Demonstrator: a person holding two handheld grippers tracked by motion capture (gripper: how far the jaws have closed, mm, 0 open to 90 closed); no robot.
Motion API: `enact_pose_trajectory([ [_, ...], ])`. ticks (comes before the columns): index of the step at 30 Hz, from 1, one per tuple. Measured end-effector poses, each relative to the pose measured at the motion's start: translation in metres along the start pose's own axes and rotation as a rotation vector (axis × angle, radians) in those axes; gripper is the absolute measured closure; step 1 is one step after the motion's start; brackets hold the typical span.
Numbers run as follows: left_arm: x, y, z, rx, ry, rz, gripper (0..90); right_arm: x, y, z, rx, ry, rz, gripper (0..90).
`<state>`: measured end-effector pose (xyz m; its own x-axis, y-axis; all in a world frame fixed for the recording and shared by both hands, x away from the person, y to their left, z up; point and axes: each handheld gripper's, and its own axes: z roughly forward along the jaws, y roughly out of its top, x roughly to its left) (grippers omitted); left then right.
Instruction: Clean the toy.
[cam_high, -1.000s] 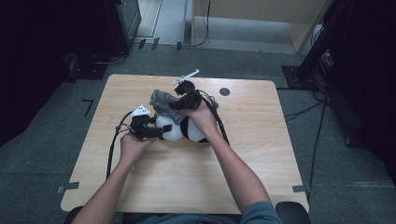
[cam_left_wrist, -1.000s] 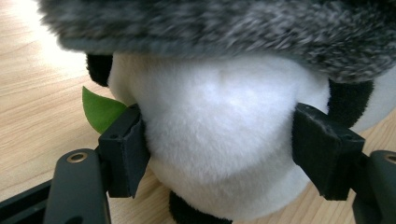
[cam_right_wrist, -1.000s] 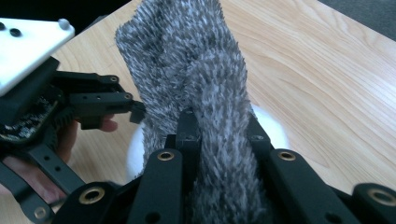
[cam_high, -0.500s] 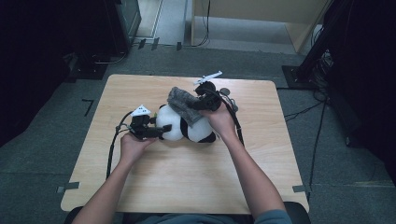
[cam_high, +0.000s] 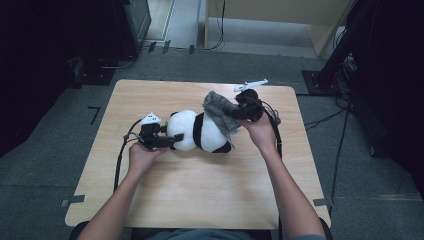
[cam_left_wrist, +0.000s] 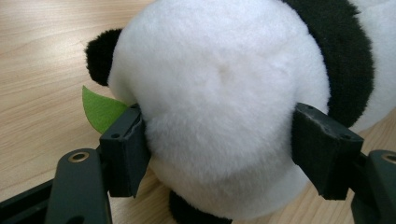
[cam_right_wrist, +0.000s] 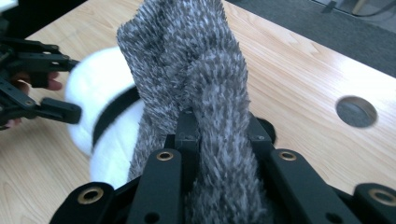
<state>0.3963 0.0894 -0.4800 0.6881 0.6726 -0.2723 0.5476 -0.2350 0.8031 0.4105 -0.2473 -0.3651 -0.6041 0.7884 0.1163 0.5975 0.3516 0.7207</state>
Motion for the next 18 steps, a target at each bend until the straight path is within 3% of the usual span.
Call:
enact_pose_trajectory([
  [10, 0.000, 0.000, 0.000, -0.002, -0.004, 0.001, 27.9, -0.014, -0.014, -0.007, -0.003, -0.016, 0.022, 74.3],
  [13, 0.000, 0.000, 0.000, 0.000, -0.004, 0.001, 28.0, -0.012, -0.013, -0.014, -0.031, 0.016, 0.042, 74.9],
  [18, 0.000, 0.000, 0.000, 0.002, -0.005, -0.002, 28.0, 0.005, -0.006, -0.026, -0.068, 0.055, 0.006, 75.0],
])
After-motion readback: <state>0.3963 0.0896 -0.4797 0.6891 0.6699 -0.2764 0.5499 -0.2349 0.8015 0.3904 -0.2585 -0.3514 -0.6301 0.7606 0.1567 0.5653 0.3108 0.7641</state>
